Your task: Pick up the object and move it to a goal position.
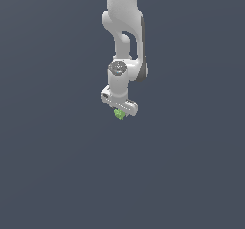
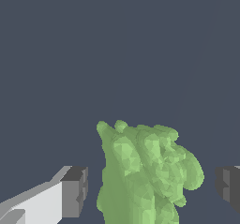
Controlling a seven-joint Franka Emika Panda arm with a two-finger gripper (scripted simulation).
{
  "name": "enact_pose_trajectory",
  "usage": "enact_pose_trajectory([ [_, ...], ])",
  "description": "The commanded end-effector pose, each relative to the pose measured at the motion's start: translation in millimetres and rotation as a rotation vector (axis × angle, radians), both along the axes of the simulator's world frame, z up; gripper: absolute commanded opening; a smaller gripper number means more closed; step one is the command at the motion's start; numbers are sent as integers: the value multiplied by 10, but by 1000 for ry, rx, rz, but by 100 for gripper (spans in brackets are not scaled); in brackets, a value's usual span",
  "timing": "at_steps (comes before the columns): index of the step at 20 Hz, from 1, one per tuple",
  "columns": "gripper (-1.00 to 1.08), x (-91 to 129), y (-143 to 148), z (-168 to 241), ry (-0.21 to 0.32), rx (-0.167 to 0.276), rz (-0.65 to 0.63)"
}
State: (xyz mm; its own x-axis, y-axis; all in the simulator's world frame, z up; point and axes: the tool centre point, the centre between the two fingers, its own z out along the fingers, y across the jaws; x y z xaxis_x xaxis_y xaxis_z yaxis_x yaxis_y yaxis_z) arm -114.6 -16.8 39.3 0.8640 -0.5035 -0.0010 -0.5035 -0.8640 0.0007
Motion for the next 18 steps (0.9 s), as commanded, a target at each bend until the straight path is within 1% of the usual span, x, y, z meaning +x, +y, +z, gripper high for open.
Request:
enact_pose_trajectory([
  [1,100,5,1,-23,-1,0,0],
  [2,-100,5,1,-23,-1,0,0],
  [13,-100,11,4,-15,-3,0,0],
  [18,-100,79,109,6,-3,0,0],
])
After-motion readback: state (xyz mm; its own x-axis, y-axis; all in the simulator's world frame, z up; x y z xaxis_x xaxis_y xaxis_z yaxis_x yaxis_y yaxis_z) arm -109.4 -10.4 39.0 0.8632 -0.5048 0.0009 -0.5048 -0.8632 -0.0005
